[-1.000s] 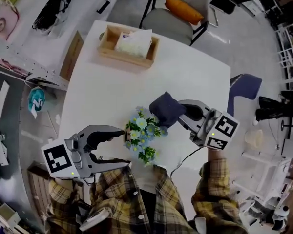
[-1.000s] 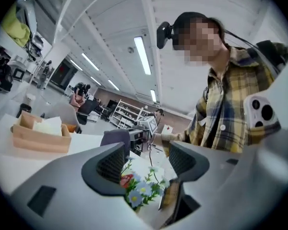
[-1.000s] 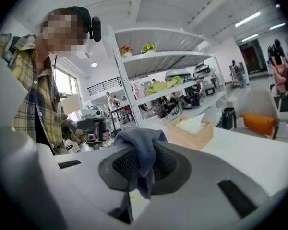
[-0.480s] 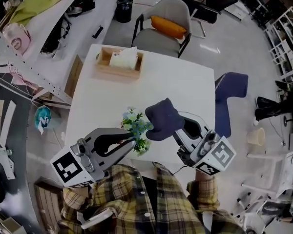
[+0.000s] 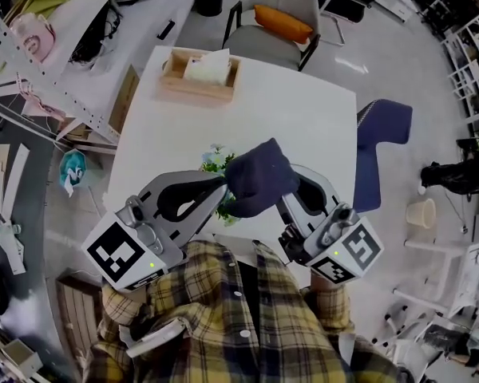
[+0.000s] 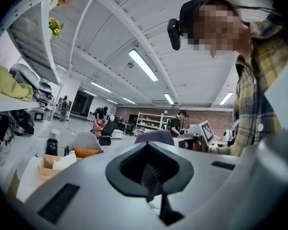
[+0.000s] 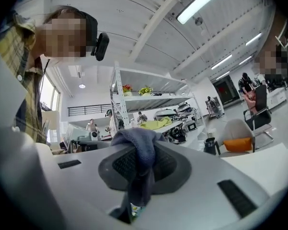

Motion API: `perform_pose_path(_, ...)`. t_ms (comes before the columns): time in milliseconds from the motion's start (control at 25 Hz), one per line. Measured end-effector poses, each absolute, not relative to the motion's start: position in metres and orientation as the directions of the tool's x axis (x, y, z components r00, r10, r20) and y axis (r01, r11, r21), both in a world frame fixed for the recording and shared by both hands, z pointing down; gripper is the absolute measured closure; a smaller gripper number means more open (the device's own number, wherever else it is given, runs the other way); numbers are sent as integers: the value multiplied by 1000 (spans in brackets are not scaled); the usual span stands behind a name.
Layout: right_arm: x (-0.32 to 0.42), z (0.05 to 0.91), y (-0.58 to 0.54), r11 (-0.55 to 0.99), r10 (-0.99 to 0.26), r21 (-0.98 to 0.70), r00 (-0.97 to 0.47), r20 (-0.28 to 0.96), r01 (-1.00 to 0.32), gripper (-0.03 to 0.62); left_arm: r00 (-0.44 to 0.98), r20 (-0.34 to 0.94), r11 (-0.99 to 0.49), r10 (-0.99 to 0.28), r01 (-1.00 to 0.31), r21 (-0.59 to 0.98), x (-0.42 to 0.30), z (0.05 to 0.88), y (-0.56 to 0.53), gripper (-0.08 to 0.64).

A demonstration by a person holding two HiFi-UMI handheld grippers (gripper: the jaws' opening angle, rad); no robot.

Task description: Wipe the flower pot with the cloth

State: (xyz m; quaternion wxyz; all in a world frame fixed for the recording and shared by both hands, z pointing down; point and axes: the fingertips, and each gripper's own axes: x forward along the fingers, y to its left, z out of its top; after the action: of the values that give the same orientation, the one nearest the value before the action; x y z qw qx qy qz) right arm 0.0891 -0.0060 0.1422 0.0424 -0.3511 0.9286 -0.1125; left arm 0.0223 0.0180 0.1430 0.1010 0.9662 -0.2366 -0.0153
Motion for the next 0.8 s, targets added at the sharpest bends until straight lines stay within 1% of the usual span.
perform_pose_path(800, 105, 145, -18, 716, -675, -219, -737, 25, -663, 568, 869, 72, -853, -489, -494, 167, 42, 154, 3, 551)
